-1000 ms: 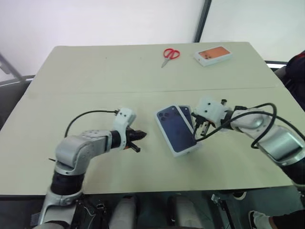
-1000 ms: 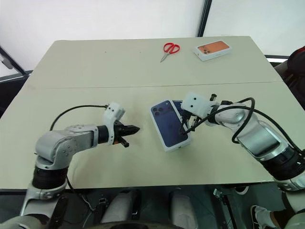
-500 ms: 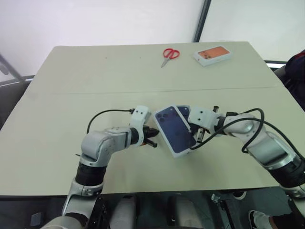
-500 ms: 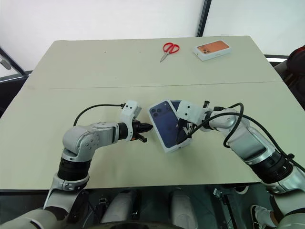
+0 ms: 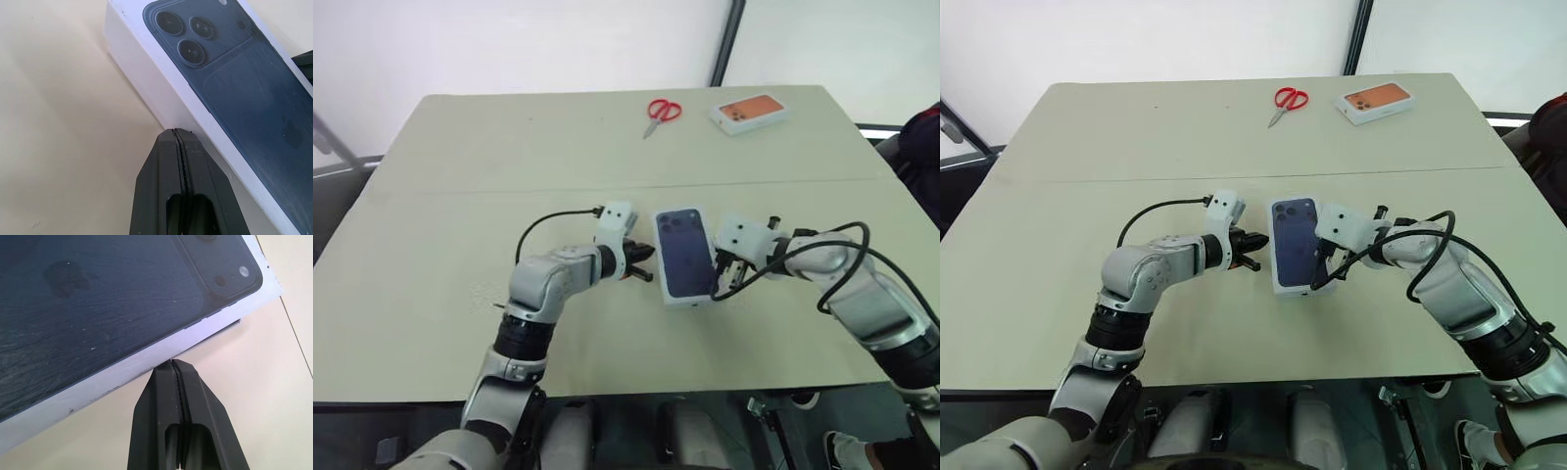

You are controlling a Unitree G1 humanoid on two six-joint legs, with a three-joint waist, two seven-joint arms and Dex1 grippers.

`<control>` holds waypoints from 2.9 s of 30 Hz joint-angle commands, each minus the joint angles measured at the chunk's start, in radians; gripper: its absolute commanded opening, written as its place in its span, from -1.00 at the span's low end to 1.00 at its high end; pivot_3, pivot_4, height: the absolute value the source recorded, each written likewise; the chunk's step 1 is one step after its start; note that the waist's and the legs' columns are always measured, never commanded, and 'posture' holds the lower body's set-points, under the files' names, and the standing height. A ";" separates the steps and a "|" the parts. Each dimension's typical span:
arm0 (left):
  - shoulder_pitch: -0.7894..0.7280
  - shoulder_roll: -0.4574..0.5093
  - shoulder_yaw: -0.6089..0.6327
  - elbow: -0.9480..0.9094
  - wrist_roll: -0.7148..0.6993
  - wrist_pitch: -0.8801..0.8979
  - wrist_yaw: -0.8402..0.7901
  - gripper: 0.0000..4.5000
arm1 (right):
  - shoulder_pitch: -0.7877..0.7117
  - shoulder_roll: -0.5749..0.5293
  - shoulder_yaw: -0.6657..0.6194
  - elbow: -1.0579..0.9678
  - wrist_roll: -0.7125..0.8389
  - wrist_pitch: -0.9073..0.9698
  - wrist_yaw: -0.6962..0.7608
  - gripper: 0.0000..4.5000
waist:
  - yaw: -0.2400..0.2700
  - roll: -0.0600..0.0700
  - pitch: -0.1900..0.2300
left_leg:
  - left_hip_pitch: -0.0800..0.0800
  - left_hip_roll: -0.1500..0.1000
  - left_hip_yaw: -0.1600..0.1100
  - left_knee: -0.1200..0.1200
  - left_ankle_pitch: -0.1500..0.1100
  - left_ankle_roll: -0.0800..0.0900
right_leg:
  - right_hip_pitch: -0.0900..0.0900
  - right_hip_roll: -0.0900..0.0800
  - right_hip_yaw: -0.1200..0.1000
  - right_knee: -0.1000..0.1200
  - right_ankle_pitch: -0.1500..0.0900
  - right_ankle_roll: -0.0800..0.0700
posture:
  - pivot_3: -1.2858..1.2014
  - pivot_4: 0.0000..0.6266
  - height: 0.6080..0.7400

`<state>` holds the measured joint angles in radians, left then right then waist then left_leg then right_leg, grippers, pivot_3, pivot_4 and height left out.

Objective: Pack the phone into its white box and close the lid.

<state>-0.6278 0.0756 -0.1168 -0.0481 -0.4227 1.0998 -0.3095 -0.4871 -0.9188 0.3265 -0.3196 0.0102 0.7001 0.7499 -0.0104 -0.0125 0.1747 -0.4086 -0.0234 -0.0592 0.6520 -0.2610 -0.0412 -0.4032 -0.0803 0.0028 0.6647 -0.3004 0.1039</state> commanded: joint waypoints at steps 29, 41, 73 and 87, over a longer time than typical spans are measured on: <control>-0.058 -0.020 -0.030 0.032 0.028 -0.057 -0.058 -1.00 | 0.049 0.054 -0.077 -0.021 -0.090 0.012 0.002 -0.99 | 0.001 0.000 0.000 | 0.000 -0.001 0.000 0.000 0.001 -0.001 | 0.000 0.000 0.000 0.000 0.000 0.000 | 0.03 -0.52 1.00; -0.037 0.076 0.048 -0.011 0.009 -0.026 -0.074 -1.00 | 0.044 -0.013 -0.247 0.015 -0.004 -0.007 0.082 -0.99 | -0.001 0.000 0.000 | 0.000 0.000 0.000 0.000 0.000 -0.001 | 0.000 0.000 0.000 0.000 0.000 0.000 | 0.03 -0.52 1.00; -0.117 0.006 -0.068 0.209 0.137 -0.318 -0.201 -1.00 | 0.305 0.036 -0.298 -0.196 0.168 0.007 0.047 -0.99 | 0.015 -0.003 -0.003 | 0.016 0.001 -0.001 -0.001 -0.001 0.002 | 0.020 0.000 -0.002 -0.005 -0.001 0.002 | 0.03 -0.52 1.00; 0.376 0.452 0.345 -0.135 0.071 -0.578 -0.339 -1.00 | 0.083 0.196 -0.518 0.169 0.285 -0.126 -0.015 -0.99 | 0.005 -0.002 -0.001 | 0.014 0.001 0.001 -0.004 -0.001 0.001 | 0.014 -0.001 0.001 -0.002 -0.001 0.001 | 0.03 -0.52 1.00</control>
<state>-0.2511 0.5126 0.1890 -0.1481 -0.3324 0.5627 -0.6273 -0.3785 -0.7232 -0.1574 -0.1553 0.2704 0.6011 0.7209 -0.0057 -0.0141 0.1733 -0.3946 -0.0219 -0.0582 0.6482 -0.2621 -0.0400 -0.3892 -0.0817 0.0040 0.6620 -0.3016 0.1053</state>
